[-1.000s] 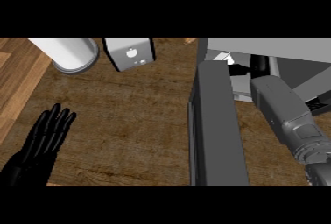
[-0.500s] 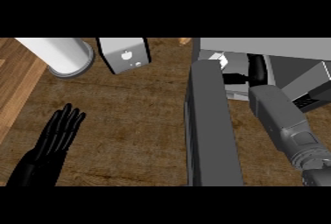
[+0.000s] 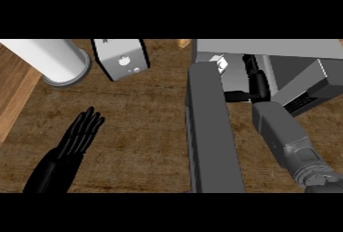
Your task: Pick up the milk, place it into the microwave and close the microwave
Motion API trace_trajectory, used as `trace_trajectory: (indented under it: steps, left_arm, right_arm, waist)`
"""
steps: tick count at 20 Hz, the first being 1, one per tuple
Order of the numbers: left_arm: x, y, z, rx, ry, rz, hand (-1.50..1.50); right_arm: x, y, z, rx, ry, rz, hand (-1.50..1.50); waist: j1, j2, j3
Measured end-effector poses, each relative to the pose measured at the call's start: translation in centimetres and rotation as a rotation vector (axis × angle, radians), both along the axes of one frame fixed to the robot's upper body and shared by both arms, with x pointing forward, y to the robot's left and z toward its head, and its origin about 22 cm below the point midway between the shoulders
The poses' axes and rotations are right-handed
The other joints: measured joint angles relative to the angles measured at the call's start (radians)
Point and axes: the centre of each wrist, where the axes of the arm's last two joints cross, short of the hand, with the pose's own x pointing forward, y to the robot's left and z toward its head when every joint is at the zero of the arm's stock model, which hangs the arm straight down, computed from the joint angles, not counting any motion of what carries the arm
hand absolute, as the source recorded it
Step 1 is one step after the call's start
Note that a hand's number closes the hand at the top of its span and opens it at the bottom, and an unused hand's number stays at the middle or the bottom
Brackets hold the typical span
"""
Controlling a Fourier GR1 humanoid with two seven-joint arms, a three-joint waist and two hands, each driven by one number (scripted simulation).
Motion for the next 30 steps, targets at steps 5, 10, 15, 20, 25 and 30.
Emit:
trace_trajectory:
  steps: [5,10,15,20,25,30]
  left_arm:
    - [1.0,-0.4,-0.4,0.039,0.012,-0.077,1.5]
    - [2.3,-2.1,-1.2,0.098,0.023,-0.18,1.5]
    - [2.9,-3.8,-2.3,0.147,0.044,-0.227,1.5]
    - [4.0,-5.9,-3.9,0.21,0.056,-0.237,1.5]
    - [5.1,-8.2,-5.3,0.292,0.096,-0.337,1.5]
    - [5.1,-10.7,-7.6,0.323,0.126,-0.42,1.5]
  right_arm:
    - [-1.7,-1.2,-2.2,0.067,0.003,0.043,-1.5]
    - [-3.3,-1.6,-4.1,0.09,-0.001,0.06,-1.5]
    - [-4.9,-2.0,-5.7,0.102,-0.001,0.094,-1.5]
    - [-7.3,-3.3,-7.2,0.102,0.004,0.118,-1.5]
    - [-9.4,-5.4,-7.7,0.098,-0.006,0.126,-1.5]
    - [-11.9,-6.5,-7.4,0.094,-0.036,0.14,-1.5]
  waist:
    - [-0.022,-0.009,-0.001]
    - [-0.041,-0.017,-0.002]
    - [-0.067,-0.031,-0.004]
    - [-0.087,-0.038,-0.005]
    - [-0.101,-0.04,-0.006]
    - [-0.113,-0.042,-0.007]
